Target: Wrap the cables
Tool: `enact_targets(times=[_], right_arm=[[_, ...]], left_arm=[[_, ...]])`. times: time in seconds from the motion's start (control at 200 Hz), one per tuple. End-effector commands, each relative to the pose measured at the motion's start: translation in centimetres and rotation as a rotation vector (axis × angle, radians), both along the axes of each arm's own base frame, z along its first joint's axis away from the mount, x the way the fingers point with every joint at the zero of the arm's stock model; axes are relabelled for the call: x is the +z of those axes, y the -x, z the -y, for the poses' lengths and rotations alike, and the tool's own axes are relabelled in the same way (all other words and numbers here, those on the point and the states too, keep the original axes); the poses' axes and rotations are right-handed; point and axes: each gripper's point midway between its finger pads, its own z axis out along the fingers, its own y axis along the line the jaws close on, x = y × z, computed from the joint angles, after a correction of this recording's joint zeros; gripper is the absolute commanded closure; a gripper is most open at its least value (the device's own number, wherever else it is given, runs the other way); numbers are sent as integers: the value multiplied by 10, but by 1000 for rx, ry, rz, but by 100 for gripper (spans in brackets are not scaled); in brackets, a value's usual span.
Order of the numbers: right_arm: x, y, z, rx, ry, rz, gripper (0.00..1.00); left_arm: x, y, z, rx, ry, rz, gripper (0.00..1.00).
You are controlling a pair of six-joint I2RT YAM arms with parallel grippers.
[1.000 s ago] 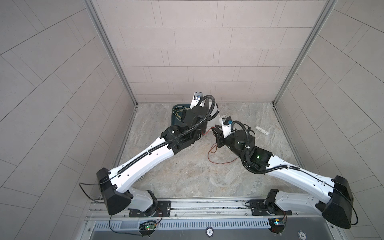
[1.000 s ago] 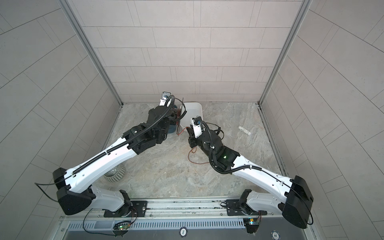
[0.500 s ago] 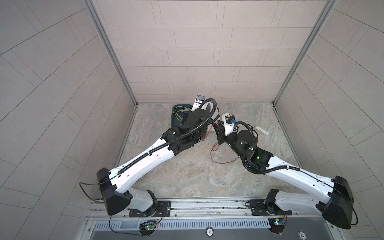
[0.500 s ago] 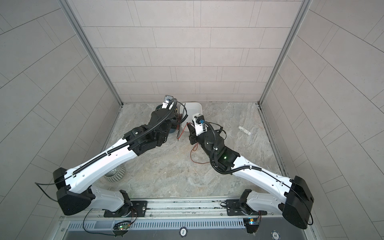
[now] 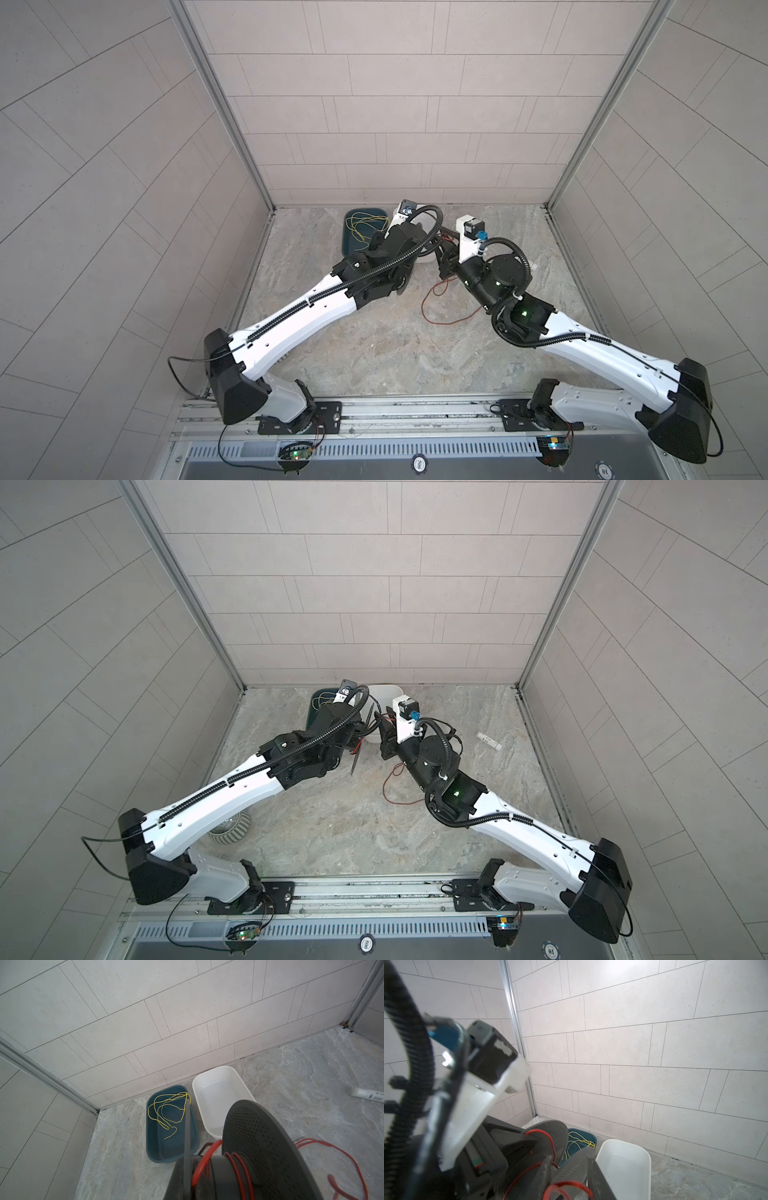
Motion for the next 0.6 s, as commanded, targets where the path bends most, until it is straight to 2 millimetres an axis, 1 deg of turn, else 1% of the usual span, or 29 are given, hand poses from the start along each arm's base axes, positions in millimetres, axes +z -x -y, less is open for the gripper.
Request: enact_targets(times=[0.0,0.12,0.315,0.5,0.595], right_arm=[[26,0,11,-38,-17,52,71],[21,-12,15,-89,41,40,70],[13,-28,15,-102,48,43,70],[10,-41,16,-117,42,54,71],[8,-47,14,-115,43,55,71]], left_arm=[[25,3,1,-3,73,44,100],[26,8,-2,-20,91,40,100],[32,19,1,-84,148,16,100],[28,28,7,-141,181,-21,100],[27,32,10,-166,185,-45,100]])
